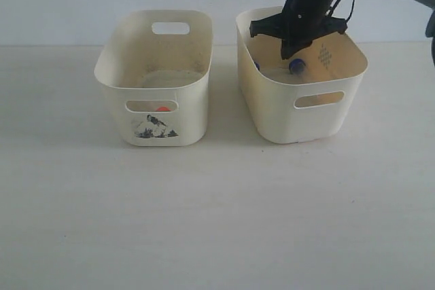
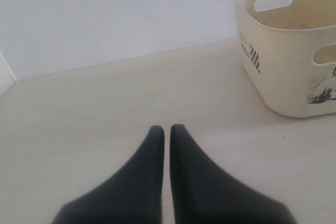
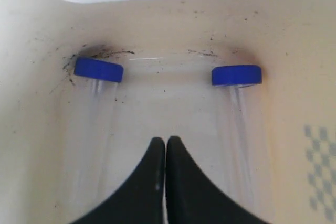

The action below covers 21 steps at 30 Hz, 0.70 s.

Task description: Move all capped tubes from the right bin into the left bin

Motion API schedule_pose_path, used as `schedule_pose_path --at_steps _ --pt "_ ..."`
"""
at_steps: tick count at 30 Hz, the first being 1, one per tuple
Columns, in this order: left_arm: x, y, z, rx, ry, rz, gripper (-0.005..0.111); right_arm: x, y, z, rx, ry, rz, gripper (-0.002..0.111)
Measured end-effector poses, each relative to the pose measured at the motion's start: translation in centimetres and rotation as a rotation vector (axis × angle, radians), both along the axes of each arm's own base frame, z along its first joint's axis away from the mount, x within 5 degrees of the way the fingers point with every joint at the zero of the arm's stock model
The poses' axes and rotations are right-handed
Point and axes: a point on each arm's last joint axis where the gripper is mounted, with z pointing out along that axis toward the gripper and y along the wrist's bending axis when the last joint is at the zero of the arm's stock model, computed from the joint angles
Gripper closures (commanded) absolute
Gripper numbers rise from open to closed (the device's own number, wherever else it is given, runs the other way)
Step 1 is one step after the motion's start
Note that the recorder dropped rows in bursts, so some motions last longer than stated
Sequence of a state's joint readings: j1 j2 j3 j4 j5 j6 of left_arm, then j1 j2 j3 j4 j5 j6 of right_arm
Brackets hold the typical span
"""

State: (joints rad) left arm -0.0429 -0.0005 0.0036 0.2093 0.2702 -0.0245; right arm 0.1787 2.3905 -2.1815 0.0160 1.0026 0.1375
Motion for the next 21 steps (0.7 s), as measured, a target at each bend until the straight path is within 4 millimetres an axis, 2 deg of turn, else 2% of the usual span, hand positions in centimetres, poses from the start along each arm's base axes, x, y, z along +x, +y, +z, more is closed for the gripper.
schedule_pose_path --at_steps 3,9,16,18,21 --pt "0.0 0.0 0.0 0.0 0.0 0.0 0.102 0.0 0.0 -0.1 -0.009 0.0 0.022 0.109" --pt "0.0 0.0 0.0 0.0 0.0 0.0 0.102 0.2 0.3 -3.3 0.003 0.08 0.025 0.109" --pt "0.0 0.0 0.0 0.0 0.0 0.0 0.102 0.3 0.5 -3.2 0.028 0.068 0.035 0.108" --pt "0.0 0.0 0.0 0.0 0.0 0.0 0.102 0.2 0.8 -3.2 0.057 0.069 0.039 0.104" --pt "0.0 0.0 0.0 0.0 0.0 0.0 0.102 0.2 0.9 -3.2 0.102 0.074 0.046 0.087"
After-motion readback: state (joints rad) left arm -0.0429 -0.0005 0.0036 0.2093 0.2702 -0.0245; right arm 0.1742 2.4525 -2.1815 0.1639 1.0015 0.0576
